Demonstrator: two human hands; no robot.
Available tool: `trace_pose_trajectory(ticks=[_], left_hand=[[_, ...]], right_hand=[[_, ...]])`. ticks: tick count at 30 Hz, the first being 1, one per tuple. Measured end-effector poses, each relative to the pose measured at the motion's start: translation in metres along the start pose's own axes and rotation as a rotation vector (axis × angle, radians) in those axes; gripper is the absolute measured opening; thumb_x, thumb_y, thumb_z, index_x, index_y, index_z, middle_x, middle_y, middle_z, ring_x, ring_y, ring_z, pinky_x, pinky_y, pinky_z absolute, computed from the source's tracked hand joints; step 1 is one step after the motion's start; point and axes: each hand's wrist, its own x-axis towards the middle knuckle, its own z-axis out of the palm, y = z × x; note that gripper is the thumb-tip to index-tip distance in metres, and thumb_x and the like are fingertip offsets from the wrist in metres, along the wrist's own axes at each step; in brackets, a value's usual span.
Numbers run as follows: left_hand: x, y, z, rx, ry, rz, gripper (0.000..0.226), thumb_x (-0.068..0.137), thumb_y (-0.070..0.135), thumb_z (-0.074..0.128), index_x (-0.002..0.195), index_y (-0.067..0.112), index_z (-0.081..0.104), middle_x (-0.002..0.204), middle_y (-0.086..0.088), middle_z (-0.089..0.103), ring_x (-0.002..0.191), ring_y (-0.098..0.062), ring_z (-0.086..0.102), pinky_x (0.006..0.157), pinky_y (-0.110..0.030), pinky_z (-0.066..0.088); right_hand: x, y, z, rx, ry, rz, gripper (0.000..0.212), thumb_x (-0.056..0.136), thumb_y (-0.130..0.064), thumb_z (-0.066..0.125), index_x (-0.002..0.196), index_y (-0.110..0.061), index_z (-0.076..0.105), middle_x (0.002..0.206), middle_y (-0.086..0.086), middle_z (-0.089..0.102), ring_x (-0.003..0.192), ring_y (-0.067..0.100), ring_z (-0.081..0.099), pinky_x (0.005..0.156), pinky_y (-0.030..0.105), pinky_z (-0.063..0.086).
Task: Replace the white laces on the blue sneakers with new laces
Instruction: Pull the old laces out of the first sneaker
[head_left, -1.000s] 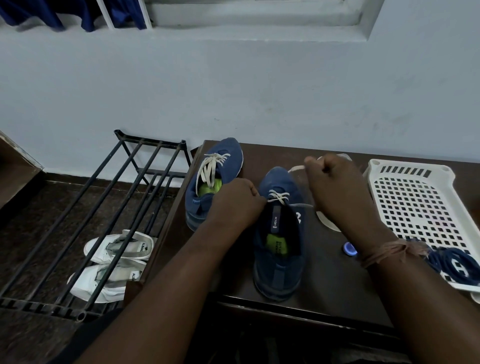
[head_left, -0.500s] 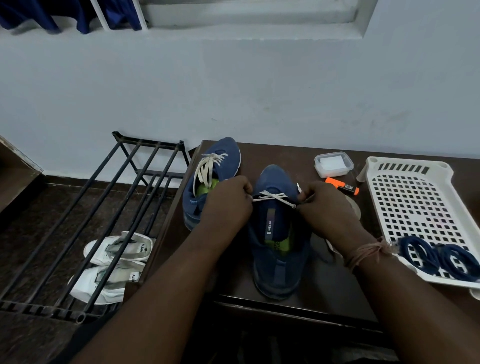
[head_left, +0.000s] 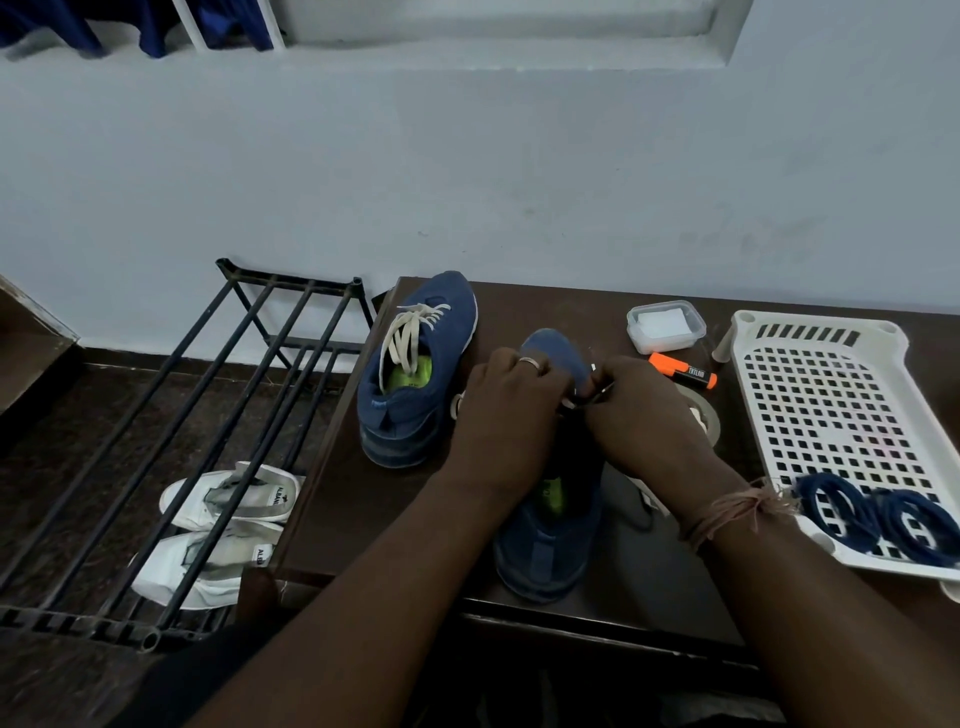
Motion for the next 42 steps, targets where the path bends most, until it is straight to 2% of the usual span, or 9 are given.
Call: trace_pose_trajectory(ticks=[6,12,15,18,24,29,34,40,42], left_hand=[[0.004,-0.003,-0.004,0.052,0.040,-0.049,0.012,0.082,0.027,0.069,0.074,0.018,0.065,0.079,-0.003,0.061,0.078,-0.027,0.054,0.063,-0.038,0.044],[0.016,-0.033,-0.035,-0.270,0.241,-0.537,0.008,0.076,0.017,0.059,0.084,0.014,0.061,0.074,-0.002,0.063,0.073,-0.022,0.059,0.066,-0.040,0.050],[0.016,-0.024,-0.034,-0.277,0.099,-0.261,0.042,0.071,0.015,0.054,0.110,0.023,0.070,0.099,0.000,0.073,0.094,-0.023,0.067,0.078,-0.039,0.054],[0.008,-0.006,-0.020,-0.045,-0.121,-0.018,0.034,0.081,0.031,0.057,0.112,0.039,0.070,0.105,0.010,0.069,0.109,-0.019,0.057,0.090,-0.040,0.034],[0.004,-0.001,-0.013,0.109,0.027,-0.087,0.011,0.079,0.039,0.067,0.079,0.033,0.076,0.072,0.007,0.057,0.087,-0.024,0.052,0.079,-0.040,0.022],[0.018,-0.006,-0.050,-0.714,0.206,-0.347,0.011,0.089,0.034,0.054,0.090,0.029,0.064,0.101,0.009,0.068,0.106,-0.024,0.060,0.089,-0.055,0.050],[0.019,-0.008,-0.069,-1.343,0.124,-0.493,0.012,0.102,0.022,0.050,0.094,0.013,0.050,0.065,0.001,0.049,0.053,-0.015,0.047,0.056,-0.034,0.041],[0.021,-0.020,-0.071,-0.870,0.305,-0.468,0.014,0.094,0.033,0.058,0.087,0.020,0.057,0.060,0.006,0.053,0.053,-0.013,0.044,0.054,-0.031,0.038],[0.018,-0.020,-0.071,-0.517,0.107,-0.336,0.018,0.090,0.046,0.062,0.089,0.028,0.065,0.069,0.010,0.062,0.063,-0.008,0.056,0.061,-0.029,0.045]], right_hand=[[-0.001,0.000,-0.002,0.011,-0.008,0.036,0.005,0.087,-0.011,0.066,0.086,-0.016,0.067,0.085,0.000,0.068,0.078,0.014,0.064,0.058,0.024,0.045],[0.000,-0.001,-0.003,0.002,0.003,0.067,0.003,0.088,-0.013,0.064,0.088,-0.016,0.064,0.083,0.000,0.065,0.077,0.018,0.064,0.055,0.024,0.044],[-0.001,-0.004,-0.004,-0.004,-0.011,0.059,0.001,0.089,-0.013,0.064,0.090,-0.014,0.064,0.084,0.002,0.066,0.078,0.019,0.064,0.055,0.025,0.043],[-0.002,-0.006,-0.005,-0.013,-0.029,0.027,0.004,0.090,-0.011,0.062,0.091,-0.012,0.066,0.082,0.002,0.066,0.075,0.017,0.063,0.055,0.023,0.042],[-0.002,-0.004,-0.005,0.000,-0.036,0.068,0.004,0.091,-0.013,0.065,0.094,-0.016,0.064,0.086,0.000,0.064,0.079,0.016,0.062,0.059,0.026,0.045],[-0.003,-0.006,-0.007,-0.005,-0.047,0.069,0.004,0.090,-0.014,0.066,0.093,-0.014,0.064,0.087,0.003,0.065,0.081,0.020,0.064,0.069,0.034,0.053],[-0.001,-0.004,-0.005,-0.014,-0.030,0.067,0.003,0.089,-0.012,0.065,0.089,-0.015,0.063,0.085,0.001,0.064,0.081,0.018,0.062,0.061,0.027,0.046],[0.000,-0.003,-0.004,-0.019,-0.032,0.069,0.007,0.090,-0.011,0.062,0.091,-0.017,0.062,0.087,-0.001,0.063,0.081,0.015,0.061,0.066,0.029,0.049],[0.000,-0.004,-0.003,-0.034,-0.042,0.064,0.008,0.089,-0.010,0.063,0.093,-0.017,0.062,0.088,-0.001,0.063,0.082,0.015,0.060,0.068,0.031,0.050]])
